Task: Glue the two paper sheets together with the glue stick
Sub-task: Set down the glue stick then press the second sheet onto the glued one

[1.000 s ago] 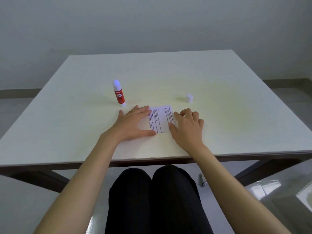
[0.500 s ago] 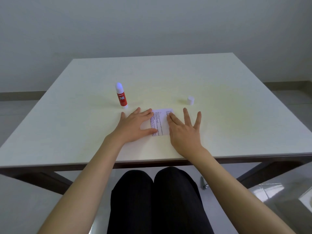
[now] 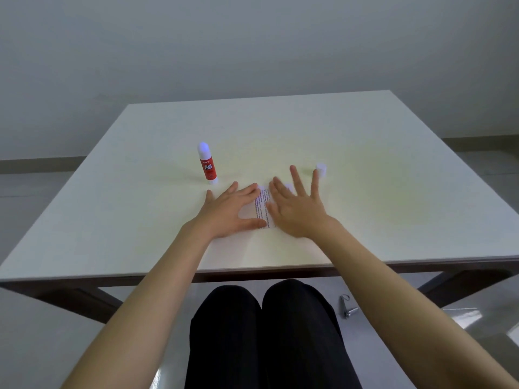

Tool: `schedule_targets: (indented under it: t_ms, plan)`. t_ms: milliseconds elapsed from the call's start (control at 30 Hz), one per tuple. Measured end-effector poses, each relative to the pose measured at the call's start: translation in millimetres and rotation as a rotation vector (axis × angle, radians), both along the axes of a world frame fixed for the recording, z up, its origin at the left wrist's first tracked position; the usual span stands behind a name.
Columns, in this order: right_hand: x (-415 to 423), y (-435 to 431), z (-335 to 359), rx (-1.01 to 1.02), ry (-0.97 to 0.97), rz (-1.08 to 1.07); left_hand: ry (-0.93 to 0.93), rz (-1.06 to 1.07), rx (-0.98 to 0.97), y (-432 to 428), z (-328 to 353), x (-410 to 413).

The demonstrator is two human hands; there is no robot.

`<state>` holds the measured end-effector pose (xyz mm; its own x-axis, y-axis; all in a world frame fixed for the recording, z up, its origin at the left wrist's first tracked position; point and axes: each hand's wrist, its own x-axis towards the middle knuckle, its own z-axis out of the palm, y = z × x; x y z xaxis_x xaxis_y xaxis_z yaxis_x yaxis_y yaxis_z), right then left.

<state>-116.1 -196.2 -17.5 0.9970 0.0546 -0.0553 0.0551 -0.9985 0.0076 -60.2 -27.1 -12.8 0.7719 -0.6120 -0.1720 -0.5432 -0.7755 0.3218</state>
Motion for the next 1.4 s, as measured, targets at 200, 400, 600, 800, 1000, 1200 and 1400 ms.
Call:
schedule_targets:
  t_ms: [200,400,600,800,1000,1200,1400]
  plan:
    - [-15.0,-10.5,-10.6,0.023,0.03,0.046,0.013,-0.007,0.022,-0.4,3.2,-1.6]
    - [-25.7,-2.2,-7.5,-0.031,0.0,0.042,0.012,-0.005,0.045,-1.0,4.6,-1.4]
    - [-45.8,-9.9,-8.7,-0.035,0.031,0.035,0.016,-0.011,0.062,-0.5,3.4,0.4]
    - [-59.1,1.9,-6.8,-0.053,-0.023,0.013,0.044,-0.008,0.079,-1.6,3.3,2.5]
    - [-55.0,-5.5,-10.9,-0.006,0.03,0.012,0.039,-0.022,0.112,-1.7,3.5,4.6]
    - [-6.8,-3.4,0.6,0.026,0.099,-0.102,0.046,-0.02,0.115,-1.6,5.0,3.3]
    - [-31.4,9.8,-15.0,0.021,0.02,0.106,0.032,-0.023,0.106,-1.7,1.3,2.3]
